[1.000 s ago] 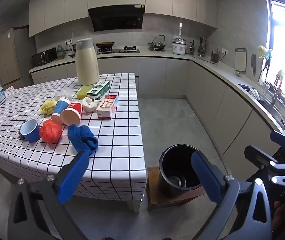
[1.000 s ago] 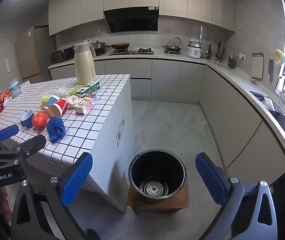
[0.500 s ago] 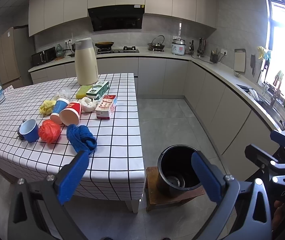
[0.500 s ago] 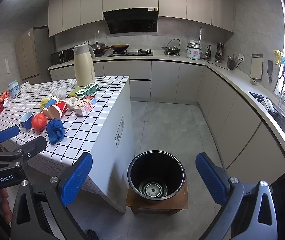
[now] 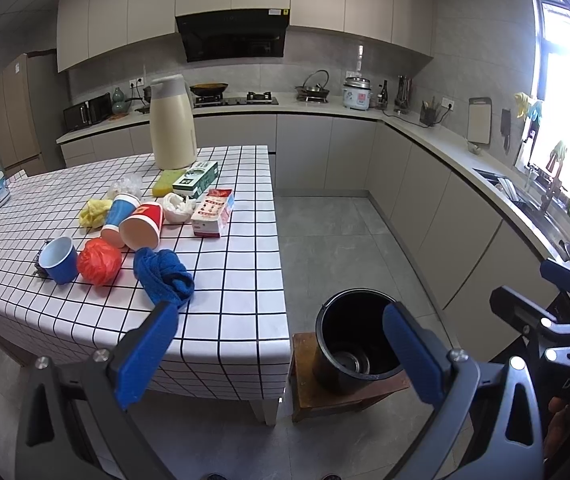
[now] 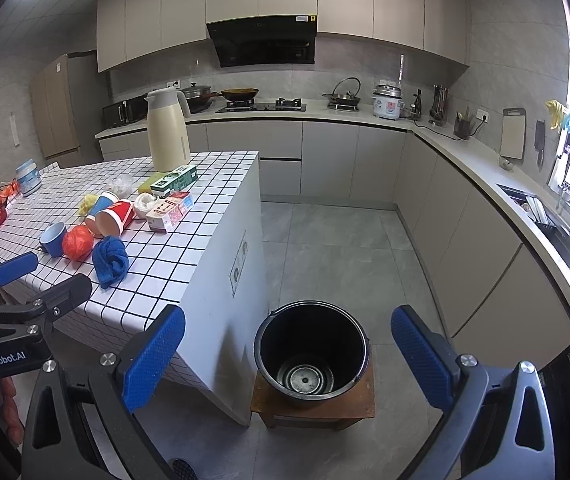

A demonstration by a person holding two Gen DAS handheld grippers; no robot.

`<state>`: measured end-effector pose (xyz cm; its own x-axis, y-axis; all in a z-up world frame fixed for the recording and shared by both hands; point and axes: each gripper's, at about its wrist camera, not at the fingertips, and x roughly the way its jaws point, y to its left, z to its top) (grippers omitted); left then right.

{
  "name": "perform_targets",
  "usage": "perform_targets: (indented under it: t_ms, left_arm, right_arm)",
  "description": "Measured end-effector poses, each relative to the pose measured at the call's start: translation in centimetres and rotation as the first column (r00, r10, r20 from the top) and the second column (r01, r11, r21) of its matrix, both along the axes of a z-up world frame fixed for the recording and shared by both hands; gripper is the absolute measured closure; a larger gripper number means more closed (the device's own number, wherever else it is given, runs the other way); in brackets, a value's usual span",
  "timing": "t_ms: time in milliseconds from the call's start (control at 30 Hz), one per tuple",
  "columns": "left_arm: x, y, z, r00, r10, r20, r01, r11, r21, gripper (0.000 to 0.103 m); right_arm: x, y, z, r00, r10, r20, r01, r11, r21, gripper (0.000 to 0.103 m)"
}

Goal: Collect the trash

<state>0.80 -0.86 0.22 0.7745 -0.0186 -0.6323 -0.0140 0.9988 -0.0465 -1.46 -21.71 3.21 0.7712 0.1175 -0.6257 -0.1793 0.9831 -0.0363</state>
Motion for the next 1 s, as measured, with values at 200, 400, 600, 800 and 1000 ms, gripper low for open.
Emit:
perform_targets:
  t_ms: [200, 400, 600, 800, 1000]
  left_arm:
    - [-0.07, 0.32, -0.16, 1.000, 0.000, 0.000, 0.000, 1.000, -0.004, 0.000]
    - [-0.11, 0.39, -0.24, 1.000, -0.002, 0.001, 0.002, 1.000, -0.009, 0.000]
    - [-0.02, 0.26, -0.32, 1.000, -0.004, -0.001, 0.004, 1.000, -0.010, 0.000]
    - [0.00, 0.21, -0.31, 1.000, -0.007, -0.002, 0.007, 1.000, -0.010, 0.000]
    - [0.02, 0.11, -0.32, 1.000, -0.007, -0.001, 0.007, 1.000, -0.010, 0.000]
  right_arm:
    - [0.05, 0.09, 0.09, 1.000, 0.000, 0.003, 0.000, 1.000, -0.001, 0.000]
    - [-0.02, 0.32, 0.14, 1.000, 0.003, 0.004, -0.003, 1.000, -0.006, 0.000]
    - [-0.04, 0.37, 0.09, 1.000, -0.001, 0.005, 0.001, 1.000, -0.009, 0.000]
    - [0.05, 0.15, 0.02, 1.000, -0.005, 0.004, 0.005, 1.000, -0.007, 0.000]
    - [0.16, 0.03, -0.03, 1.000, -0.008, 0.003, 0.008, 1.000, -0.008, 0.000]
